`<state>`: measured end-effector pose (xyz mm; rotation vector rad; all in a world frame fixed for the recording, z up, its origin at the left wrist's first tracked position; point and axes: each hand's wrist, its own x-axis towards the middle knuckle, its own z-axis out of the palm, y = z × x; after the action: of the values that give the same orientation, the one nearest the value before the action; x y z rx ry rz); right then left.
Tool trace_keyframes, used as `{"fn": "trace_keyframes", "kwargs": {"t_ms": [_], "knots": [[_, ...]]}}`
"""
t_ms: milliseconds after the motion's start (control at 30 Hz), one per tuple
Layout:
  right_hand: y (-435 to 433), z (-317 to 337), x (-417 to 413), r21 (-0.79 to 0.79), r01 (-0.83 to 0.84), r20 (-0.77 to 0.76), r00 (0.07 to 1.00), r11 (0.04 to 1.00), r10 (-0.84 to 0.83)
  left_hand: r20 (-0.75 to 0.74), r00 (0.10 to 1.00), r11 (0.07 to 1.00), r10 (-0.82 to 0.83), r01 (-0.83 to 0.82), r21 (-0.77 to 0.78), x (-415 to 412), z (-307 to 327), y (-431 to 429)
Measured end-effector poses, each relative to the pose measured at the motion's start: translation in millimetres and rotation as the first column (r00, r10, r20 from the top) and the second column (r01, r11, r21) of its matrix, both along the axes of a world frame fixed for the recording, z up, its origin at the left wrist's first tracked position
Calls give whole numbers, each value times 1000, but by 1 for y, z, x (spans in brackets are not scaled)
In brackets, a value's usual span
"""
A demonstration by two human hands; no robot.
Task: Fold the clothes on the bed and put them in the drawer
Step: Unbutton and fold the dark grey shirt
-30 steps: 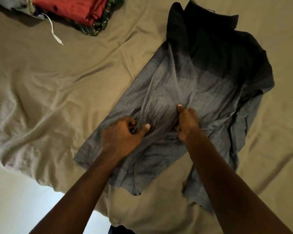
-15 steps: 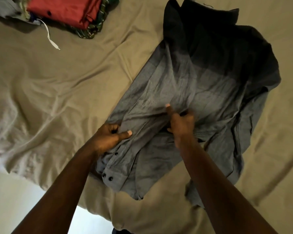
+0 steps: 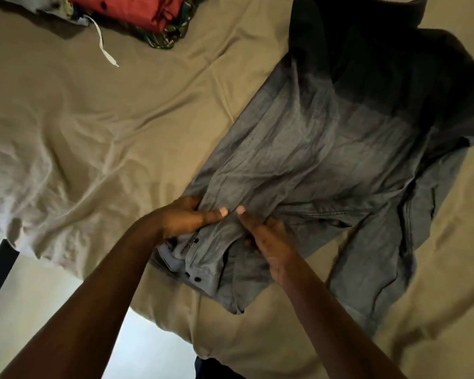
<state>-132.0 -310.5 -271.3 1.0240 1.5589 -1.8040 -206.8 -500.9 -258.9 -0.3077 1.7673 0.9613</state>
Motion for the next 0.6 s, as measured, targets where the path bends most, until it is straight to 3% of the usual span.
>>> {"fn": "trace_keyframes", "kwargs": {"t_ms": [100, 167, 200, 267, 400, 500, 600], "knots": [[-7, 4, 5, -153, -114, -16, 993, 982, 113, -26, 983, 982, -184, 183, -52, 0, 8, -5], [-13, 1, 9, -253, 0, 78, 997, 968, 21, -124, 931, 901, -343, 289, -323, 10, 15, -7], [-16, 0, 11, -311, 67, 140, 990, 948, -24, -177, 896, 833, -406, 283, -475, 18, 20, -5], [-23, -2, 15, -321, 111, 187, 981, 940, -52, -297, 834, 762, -464, 205, -615, 39, 33, 2], [-34, -8, 26, -206, 139, 101, 988, 969, -121, -523, 657, 767, -544, 137, -626, 76, 39, 0], [-36, 0, 30, -364, 180, 75, 984, 914, -164, -651, 508, 790, -564, 102, -604, 91, 34, -13], [-42, 3, 35, -478, 153, 121, 987, 865, -107, -692, 367, 783, -621, 249, -571, 104, 30, -20]]}}
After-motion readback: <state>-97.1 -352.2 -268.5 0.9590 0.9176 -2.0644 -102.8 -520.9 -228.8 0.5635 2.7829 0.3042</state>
